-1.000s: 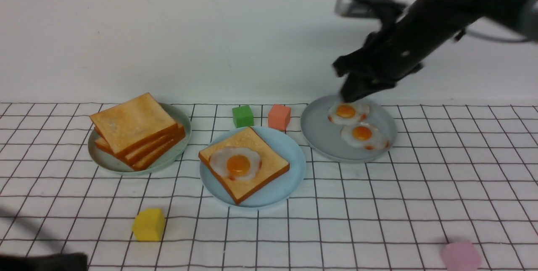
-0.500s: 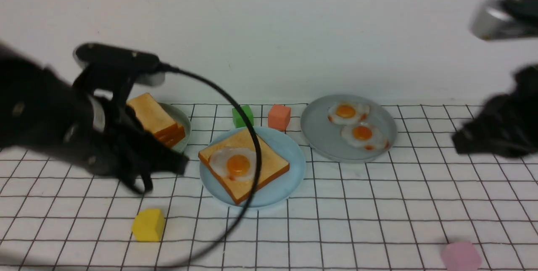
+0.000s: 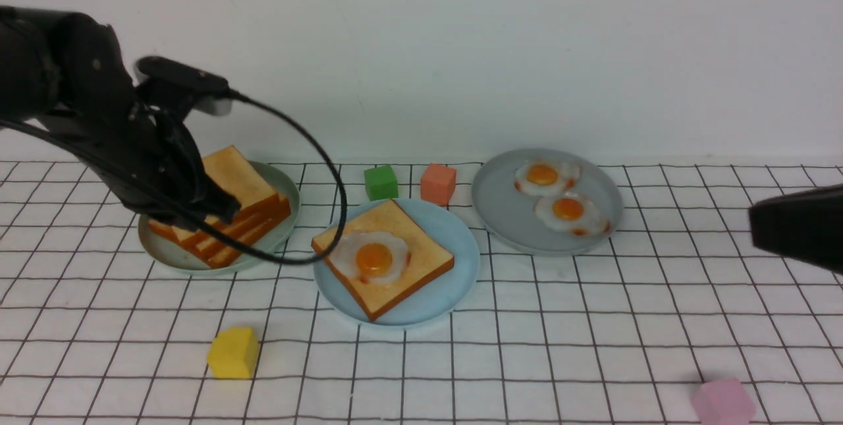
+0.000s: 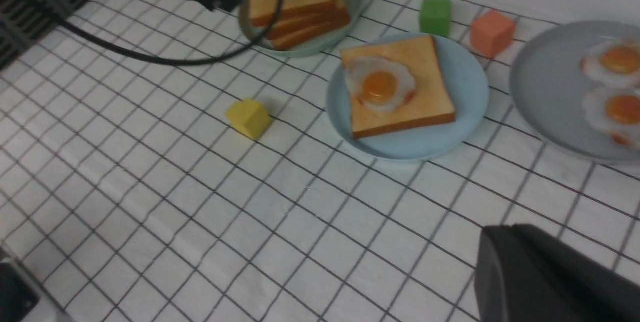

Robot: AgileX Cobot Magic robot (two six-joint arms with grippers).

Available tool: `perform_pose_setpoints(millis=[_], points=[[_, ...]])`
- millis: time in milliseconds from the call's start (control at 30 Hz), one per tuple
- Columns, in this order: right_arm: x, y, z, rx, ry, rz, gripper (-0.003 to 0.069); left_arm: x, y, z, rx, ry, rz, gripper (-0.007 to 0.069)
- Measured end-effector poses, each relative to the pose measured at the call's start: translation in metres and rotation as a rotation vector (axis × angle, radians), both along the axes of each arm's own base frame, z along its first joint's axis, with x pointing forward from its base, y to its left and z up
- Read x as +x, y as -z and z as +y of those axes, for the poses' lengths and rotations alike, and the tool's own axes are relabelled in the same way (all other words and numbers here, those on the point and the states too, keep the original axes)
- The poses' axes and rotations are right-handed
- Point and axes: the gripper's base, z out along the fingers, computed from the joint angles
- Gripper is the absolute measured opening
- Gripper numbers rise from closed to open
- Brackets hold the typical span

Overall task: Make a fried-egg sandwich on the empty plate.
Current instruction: Use the left arm to grab a slice of bread

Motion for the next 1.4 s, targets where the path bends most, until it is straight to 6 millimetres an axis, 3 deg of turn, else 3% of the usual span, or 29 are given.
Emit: perform_pose_setpoints(millis=[133, 233, 367, 633, 1400], points=[[-0.001, 0.0, 0.004, 0.022, -0.051, 0.001, 0.0019, 0.006, 0.011, 0.002, 0.078, 0.074, 0.009, 0.0176], [-0.002, -0.001, 0.006, 0.034, -0.069, 0.003, 0.0022, 0.014, 0.014, 0.002, 0.092, 0.096, -0.044, 0.0307], [-0.002, 0.0, 0.006, 0.034, -0.072, 0.006, 0.0025, 0.021, 0.019, 0.0, 0.086, 0.101, -0.087, 0.037], [-0.002, 0.0, 0.006, 0.034, -0.072, 0.006, 0.0029, 0.035, 0.042, -0.001, 0.097, 0.106, -0.113, 0.0365], [-0.001, 0.0, 0.006, 0.035, -0.068, 0.0, 0.0032, 0.041, 0.047, 0.015, 0.136, 0.089, -0.122, 0.0325]])
